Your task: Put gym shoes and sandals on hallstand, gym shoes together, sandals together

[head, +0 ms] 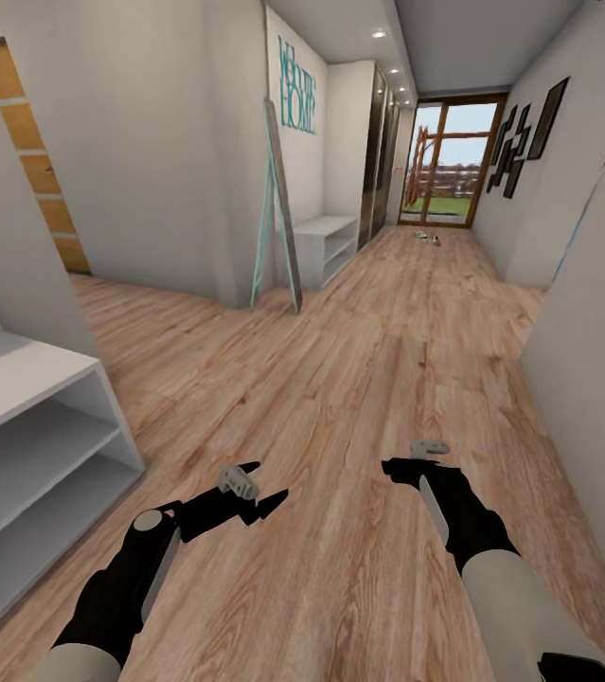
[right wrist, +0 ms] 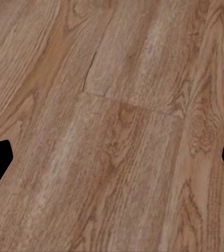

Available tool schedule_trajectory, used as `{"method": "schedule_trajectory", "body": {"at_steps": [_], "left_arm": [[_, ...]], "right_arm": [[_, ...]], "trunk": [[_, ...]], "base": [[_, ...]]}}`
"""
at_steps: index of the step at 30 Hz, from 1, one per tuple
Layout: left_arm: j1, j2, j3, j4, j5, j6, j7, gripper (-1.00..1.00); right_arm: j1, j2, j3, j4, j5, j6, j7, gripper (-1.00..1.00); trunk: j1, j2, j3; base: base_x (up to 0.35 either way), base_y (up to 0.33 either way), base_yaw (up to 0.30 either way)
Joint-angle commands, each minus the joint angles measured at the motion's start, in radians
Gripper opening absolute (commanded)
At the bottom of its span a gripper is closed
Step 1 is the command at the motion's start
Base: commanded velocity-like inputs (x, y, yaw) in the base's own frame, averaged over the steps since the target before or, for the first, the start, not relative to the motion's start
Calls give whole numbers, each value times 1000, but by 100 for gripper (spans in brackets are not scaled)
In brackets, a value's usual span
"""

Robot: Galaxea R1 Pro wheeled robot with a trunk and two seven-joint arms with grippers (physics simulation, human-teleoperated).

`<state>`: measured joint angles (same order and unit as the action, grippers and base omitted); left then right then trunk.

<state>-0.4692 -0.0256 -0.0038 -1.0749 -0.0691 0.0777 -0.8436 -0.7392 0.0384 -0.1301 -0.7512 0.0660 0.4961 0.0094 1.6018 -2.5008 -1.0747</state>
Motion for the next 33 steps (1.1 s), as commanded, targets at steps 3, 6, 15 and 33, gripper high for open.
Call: {"method": "schedule_trajectory", "body": {"at_steps": [3,6,15,33], "left_arm": [[0,0,4,-2,-3,8,-5,100],[0,0,5,-2,-2,8,-4,100],[0,0,34,-2,-2,10,-1,100],[0,0,100,1,-1,10,1,100]], "right_arm": [[0,1,-3,-1,7,5,1,100],[0,1,-3,-1,7,5,1,100],[-1,2,-3,1,8,5,1,100],[0,2,-2,3,8,5,1,100]], "trunk": [[0,0,-1],[0,0,-1],[0,0,-1],[0,0,-1]], "base": [[348,0,-245],[348,0,-249],[348,0,-250],[349,0,-179]]}}
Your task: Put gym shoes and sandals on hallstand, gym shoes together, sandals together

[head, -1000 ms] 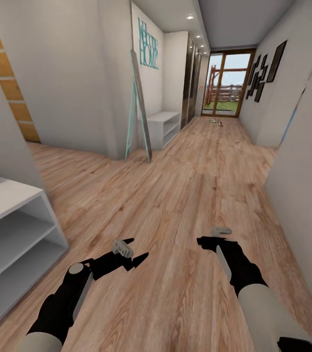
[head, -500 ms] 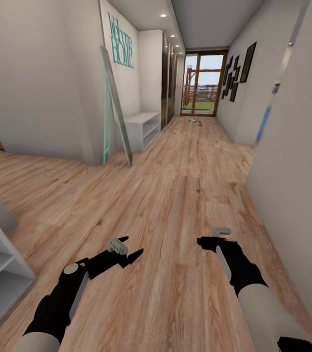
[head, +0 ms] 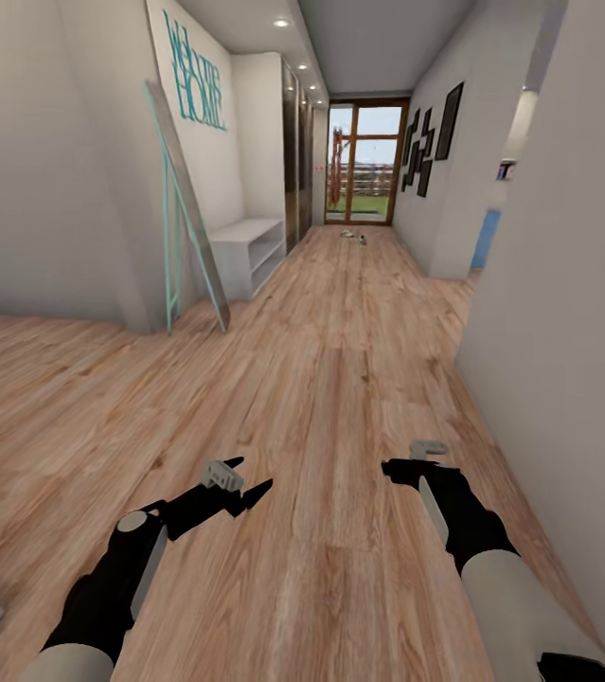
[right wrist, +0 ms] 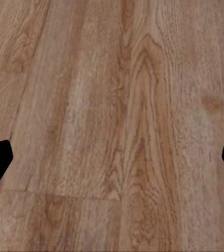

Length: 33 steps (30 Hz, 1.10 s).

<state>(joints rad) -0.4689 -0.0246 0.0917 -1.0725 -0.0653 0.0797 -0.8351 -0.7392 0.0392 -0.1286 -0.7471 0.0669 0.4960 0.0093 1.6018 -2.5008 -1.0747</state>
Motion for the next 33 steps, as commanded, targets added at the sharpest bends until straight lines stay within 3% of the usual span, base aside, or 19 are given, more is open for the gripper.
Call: {"method": "schedule_trajectory", "body": {"at_steps": [1,7,8,13,18,33], "left_arm": [[-1,-1,12,-2,-5,9,-8,100],[-1,-2,76,-1,-6,9,31,100],[-1,-6,94,-2,-6,8,81,100],[-1,-38,108,-3,-6,8,277,100],[-2,-60,110,-4,-7,7,359,100],[-2,-70,91,-5,-11,9,390,100]], "right_arm": [[0,2,-3,-2,7,5,1,100],[-1,2,-3,-1,7,5,1,100],[0,1,-3,-2,7,4,1,100],[0,1,-3,-4,7,5,1,100],[-1,1,-3,-4,8,4,2,100],[-1,2,-2,1,7,4,2,100]], "trunk": [[0,0,-1],[0,0,-1],[0,0,-1],[0,0,-1],[0,0,-1],[0,0,-1]], "base": [[349,0,-19],[349,0,-7],[350,0,-2],[350,0,-1],[350,0,0],[350,0,0]]}}
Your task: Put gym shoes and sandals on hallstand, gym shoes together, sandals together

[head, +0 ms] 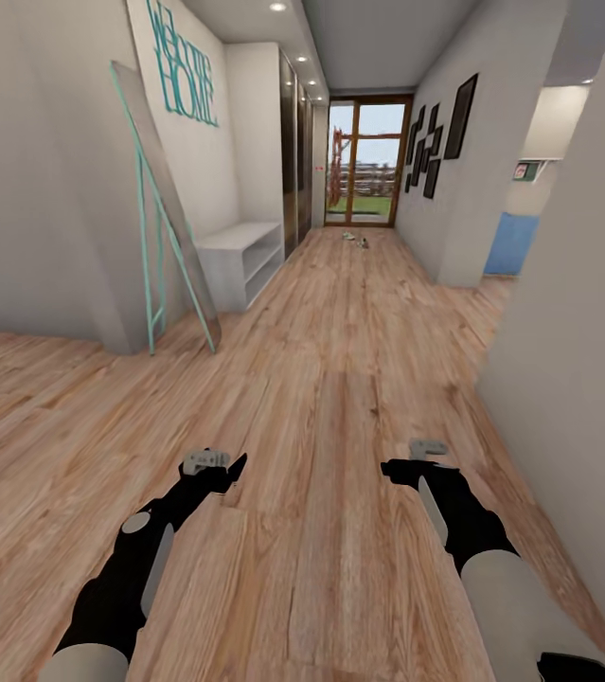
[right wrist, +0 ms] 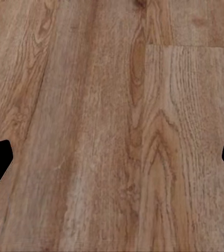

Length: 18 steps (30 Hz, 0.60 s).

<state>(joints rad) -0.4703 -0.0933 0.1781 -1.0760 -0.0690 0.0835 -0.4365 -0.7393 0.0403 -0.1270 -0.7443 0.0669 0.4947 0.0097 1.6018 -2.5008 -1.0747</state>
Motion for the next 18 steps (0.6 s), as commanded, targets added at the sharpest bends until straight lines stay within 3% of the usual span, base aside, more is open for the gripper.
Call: {"method": "schedule_trajectory", "body": {"at_steps": [1,18], "left_arm": [[-1,-2,5,-2,-7,5,-9,100],[-1,-1,5,-5,-6,6,-10,100]], "right_arm": [[0,1,-3,-1,7,5,1,100],[0,2,-3,-5,8,5,1,100]], "trunk": [[0,0,-1],[0,0,-6]], "base": [[350,0,0],[350,0,-87]]}}
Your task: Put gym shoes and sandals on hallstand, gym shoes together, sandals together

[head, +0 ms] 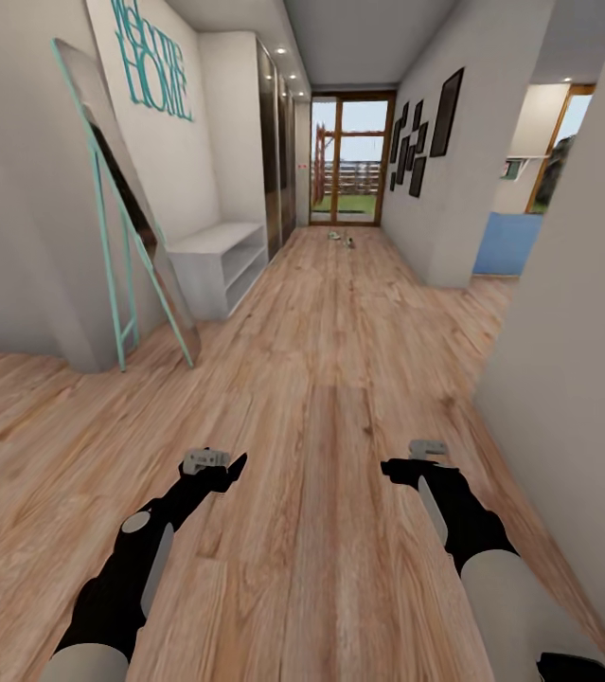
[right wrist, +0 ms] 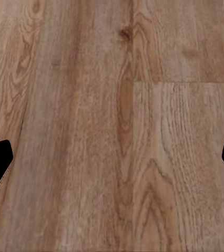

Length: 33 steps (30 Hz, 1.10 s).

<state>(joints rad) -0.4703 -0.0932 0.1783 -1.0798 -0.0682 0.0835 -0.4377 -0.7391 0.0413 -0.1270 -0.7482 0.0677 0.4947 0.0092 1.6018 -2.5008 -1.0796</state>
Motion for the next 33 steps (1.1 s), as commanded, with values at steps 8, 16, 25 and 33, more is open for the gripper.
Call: {"method": "schedule_trajectory", "body": {"at_steps": [8,16,25,33], "left_arm": [[-1,-2,4,-2,-6,5,-9,100],[-1,-1,7,-2,-5,5,-9,100],[-1,-2,6,-2,-5,5,-9,100],[-1,-1,7,-2,-5,5,-9,100]], "right_arm": [[0,2,-1,0,7,5,2,100],[-1,2,0,1,7,5,-2,100],[-1,2,0,1,7,5,-3,100],[-1,2,0,1,7,5,-2,100]], "trunk": [[0,0,-3],[0,0,-9],[0,0,-10],[0,0,-10]], "base": [[350,0,-32],[350,0,-131],[350,0,-13],[350,0,-1]]}}
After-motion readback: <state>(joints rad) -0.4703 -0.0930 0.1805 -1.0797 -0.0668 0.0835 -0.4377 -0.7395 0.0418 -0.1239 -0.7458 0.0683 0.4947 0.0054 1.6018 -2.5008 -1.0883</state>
